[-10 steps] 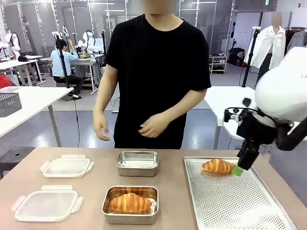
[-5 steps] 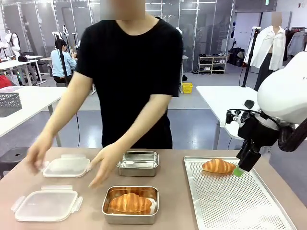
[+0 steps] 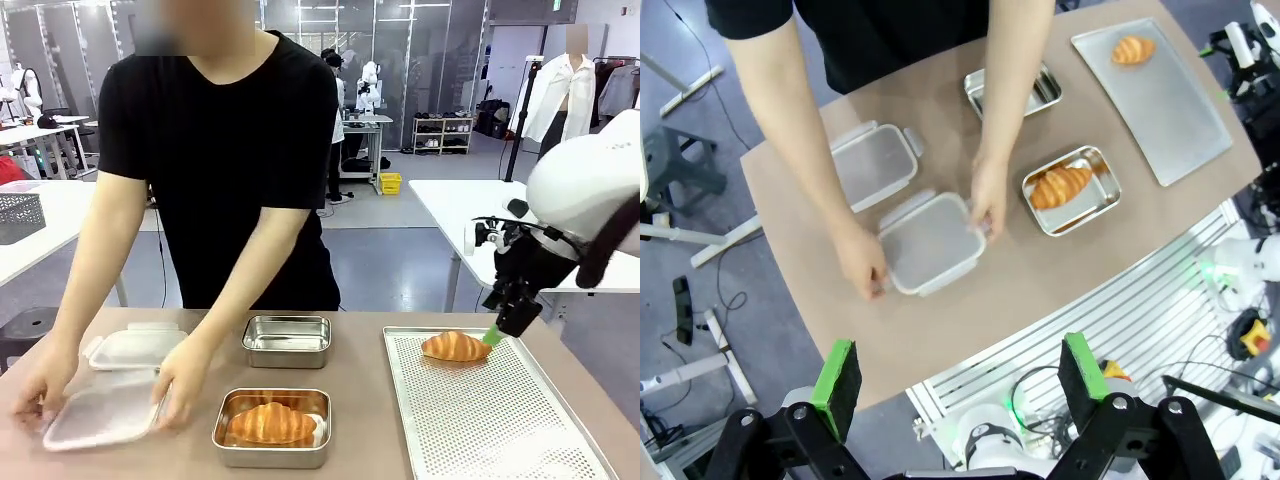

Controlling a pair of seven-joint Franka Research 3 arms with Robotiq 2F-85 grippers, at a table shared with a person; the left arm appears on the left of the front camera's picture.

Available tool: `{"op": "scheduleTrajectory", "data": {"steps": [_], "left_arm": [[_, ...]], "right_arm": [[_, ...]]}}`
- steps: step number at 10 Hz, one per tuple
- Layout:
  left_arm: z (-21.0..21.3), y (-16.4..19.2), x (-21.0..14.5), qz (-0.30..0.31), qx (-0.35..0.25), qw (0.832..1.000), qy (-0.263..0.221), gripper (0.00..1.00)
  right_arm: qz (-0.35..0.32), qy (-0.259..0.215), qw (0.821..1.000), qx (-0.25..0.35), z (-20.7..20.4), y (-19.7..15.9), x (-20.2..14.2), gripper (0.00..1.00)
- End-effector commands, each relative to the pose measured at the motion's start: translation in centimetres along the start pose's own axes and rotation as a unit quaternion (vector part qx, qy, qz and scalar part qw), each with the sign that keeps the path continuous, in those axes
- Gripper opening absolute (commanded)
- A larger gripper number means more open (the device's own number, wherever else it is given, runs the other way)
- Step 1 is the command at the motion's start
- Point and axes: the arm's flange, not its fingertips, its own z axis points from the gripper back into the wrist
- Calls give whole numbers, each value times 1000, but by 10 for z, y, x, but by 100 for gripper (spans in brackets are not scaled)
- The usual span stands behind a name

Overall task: Place the bread into the airtight container.
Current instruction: Pick up a Butter Roll and place it into an empty Airtight Container.

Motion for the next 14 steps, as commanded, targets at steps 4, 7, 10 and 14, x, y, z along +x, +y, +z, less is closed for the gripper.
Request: {"op": "scheduleTrajectory", "data": {"steps": [4, 7, 10, 14], "left_arm": [[0, 0, -1, -2, -2, 1000, 0, 100], [0, 0, -1, -2, -2, 1000, 0, 100], [0, 0, -1, -2, -2, 1000, 0, 100], [0, 0, -1, -2, -2, 1000, 0, 100]], "right_arm": [[-13, -23, 999, 32, -60, -46, 32, 100], [-155, -140, 976, -62, 43, -21, -124, 100], [-227, -215, 946, -85, 84, 29, -269, 100], [-267, -282, 915, -112, 55, 71, -331, 100]]}}
